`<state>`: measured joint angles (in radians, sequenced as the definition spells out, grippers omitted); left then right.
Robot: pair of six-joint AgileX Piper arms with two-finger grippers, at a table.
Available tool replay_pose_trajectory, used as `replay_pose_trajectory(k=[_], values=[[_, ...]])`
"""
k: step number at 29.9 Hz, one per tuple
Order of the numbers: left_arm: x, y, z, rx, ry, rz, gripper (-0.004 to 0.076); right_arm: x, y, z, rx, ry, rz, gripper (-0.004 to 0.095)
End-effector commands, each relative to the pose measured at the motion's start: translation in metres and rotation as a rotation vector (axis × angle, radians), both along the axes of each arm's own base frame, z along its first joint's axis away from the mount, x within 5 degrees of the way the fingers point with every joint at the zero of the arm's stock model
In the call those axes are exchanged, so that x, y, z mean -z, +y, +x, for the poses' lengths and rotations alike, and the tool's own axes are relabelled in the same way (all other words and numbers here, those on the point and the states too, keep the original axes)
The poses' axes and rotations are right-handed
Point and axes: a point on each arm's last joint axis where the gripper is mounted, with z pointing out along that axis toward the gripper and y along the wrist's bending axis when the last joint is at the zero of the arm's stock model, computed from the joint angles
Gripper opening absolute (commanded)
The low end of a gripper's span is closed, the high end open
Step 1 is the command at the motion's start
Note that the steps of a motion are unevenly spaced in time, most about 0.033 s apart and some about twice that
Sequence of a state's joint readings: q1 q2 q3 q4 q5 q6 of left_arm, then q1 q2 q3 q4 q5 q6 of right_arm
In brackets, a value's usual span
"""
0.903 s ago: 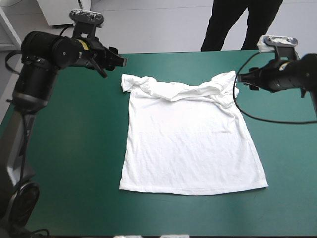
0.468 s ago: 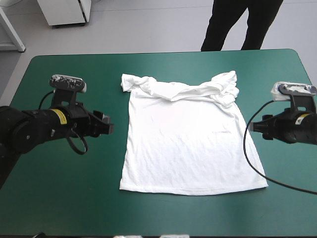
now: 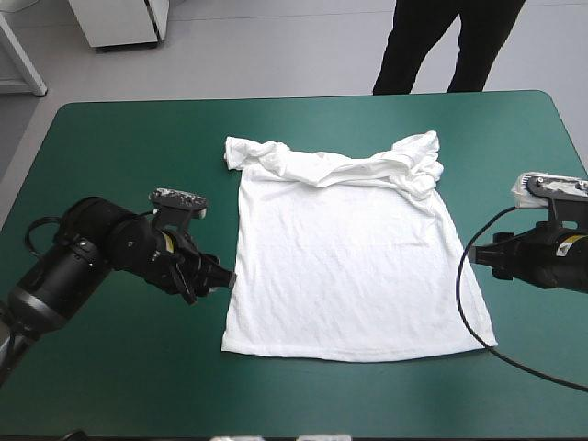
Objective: Fold the cloth
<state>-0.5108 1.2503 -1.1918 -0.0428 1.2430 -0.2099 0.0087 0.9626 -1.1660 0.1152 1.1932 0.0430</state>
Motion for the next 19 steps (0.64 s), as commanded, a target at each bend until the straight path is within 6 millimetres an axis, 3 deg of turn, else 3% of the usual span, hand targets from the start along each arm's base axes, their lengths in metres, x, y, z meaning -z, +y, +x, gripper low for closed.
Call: replay_pose_trajectory(k=[1, 8, 19], values=[[0.014, -0.009, -0.007, -0.004, 0.016, -0.036, 0.0392, -0.010, -0.001, -0.002, 0.010, -0.070, -0.007, 0.0536], [0.059, -0.030, -0.018, -0.005, 0.052, -0.038, 0.0392, -0.010, -0.002, -0.002, 0.013, -0.071, -0.018, 0.0536], [0.111, -0.043, 0.004, -0.046, 0.139, 0.074, 0.0392, -0.010, -0.003, -0.002, 0.016, -0.074, -0.025, 0.0536]])
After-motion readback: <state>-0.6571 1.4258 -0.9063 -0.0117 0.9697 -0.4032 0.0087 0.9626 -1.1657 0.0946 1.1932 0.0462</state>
